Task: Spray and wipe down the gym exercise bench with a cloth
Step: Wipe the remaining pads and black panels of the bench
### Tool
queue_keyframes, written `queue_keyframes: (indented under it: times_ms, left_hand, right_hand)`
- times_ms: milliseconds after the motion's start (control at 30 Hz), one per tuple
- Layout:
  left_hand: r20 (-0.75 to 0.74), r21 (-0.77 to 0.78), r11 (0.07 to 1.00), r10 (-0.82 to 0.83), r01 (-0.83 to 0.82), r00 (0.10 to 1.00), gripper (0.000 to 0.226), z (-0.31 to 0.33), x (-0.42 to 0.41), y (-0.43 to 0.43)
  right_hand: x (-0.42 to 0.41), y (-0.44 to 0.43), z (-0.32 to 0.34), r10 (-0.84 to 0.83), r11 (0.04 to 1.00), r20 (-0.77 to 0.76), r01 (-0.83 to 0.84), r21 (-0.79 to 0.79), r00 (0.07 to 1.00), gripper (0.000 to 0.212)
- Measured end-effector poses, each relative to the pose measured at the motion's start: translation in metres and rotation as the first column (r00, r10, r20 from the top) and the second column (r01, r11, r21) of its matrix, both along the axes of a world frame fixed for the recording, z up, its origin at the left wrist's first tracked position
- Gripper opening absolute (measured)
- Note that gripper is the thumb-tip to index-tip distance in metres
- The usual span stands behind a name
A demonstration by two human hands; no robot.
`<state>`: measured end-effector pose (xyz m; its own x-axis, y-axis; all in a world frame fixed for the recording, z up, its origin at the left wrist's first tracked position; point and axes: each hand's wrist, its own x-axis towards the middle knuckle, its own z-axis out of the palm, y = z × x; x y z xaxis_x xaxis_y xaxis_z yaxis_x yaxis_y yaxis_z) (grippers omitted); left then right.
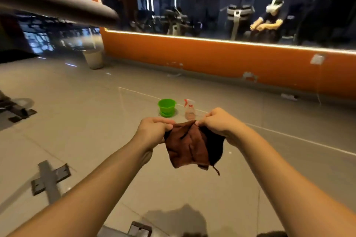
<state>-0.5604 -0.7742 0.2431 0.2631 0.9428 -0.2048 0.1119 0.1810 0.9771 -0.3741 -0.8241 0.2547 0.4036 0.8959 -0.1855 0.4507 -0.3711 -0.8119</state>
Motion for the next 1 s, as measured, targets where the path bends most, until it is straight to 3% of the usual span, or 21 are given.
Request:
queue_keyframes:
  times_ms: [100, 233, 400, 567, 633, 733, 833, 1000]
  left_hand:
    - [-0.02, -0.077, 0.997, 0.01, -0.011, 1.0, 0.025, -0.007, 0.047, 0.033]
    - [-0.069, -0.161, 0.981, 0.095, -0.105, 0.993, 0.017, 0.01, 0.083, 0.041]
    - [-0.153, -0.174, 0.96, 0.194, -0.219, 0.969, 0.016, 0.095, 0.138, 0.034]
    - [-0.2, -0.094, 0.989, 0.097, -0.117, 0.975, 0.019, 0.225, 0.208, 0.038]
    - [-0.217, -0.046, 0.998, 0.023, -0.034, 0.976, 0.019, 0.279, 0.232, 0.049]
    - [-0.247, 0.027, 0.998, -0.047, 0.056, 0.968, 0.016, 0.338, 0.264, 0.078]
    - [-0.295, 0.123, 0.986, -0.076, 0.116, 0.952, 0.015, 0.379, 0.285, 0.102]
    - [-0.385, 0.22, 0.955, -0.103, 0.2, 0.917, 0.016, 0.414, 0.301, 0.138]
  right_hand:
    - [0.03, 0.02, -0.023, -0.138, 0.988, -0.149, 0.147, 0.053, 0.979, 0.022]
    - [0.052, 0.031, -0.022, -0.264, 0.955, -0.391, 0.297, 0.023, 0.881, 0.021]
    - [0.109, 0.031, 0.06, -0.259, 0.966, -0.328, 0.236, -0.107, 0.909, 0.025]
    - [0.178, 0.044, 0.177, -0.332, 0.938, -0.262, 0.287, -0.194, 0.906, 0.027]
    - [0.198, 0.059, 0.227, -0.36, 0.93, -0.353, 0.3, -0.214, 0.864, 0.024]
    - [0.225, 0.091, 0.292, -0.431, 0.902, -0.546, 0.348, -0.254, 0.718, 0.015]
    - [0.244, 0.122, 0.343, -0.489, 0.869, -0.627, 0.402, -0.289, 0.606, 0.012]
    - [0.252, 0.174, 0.397, -0.409, 0.904, -0.713, 0.358, -0.233, 0.57, 0.016]
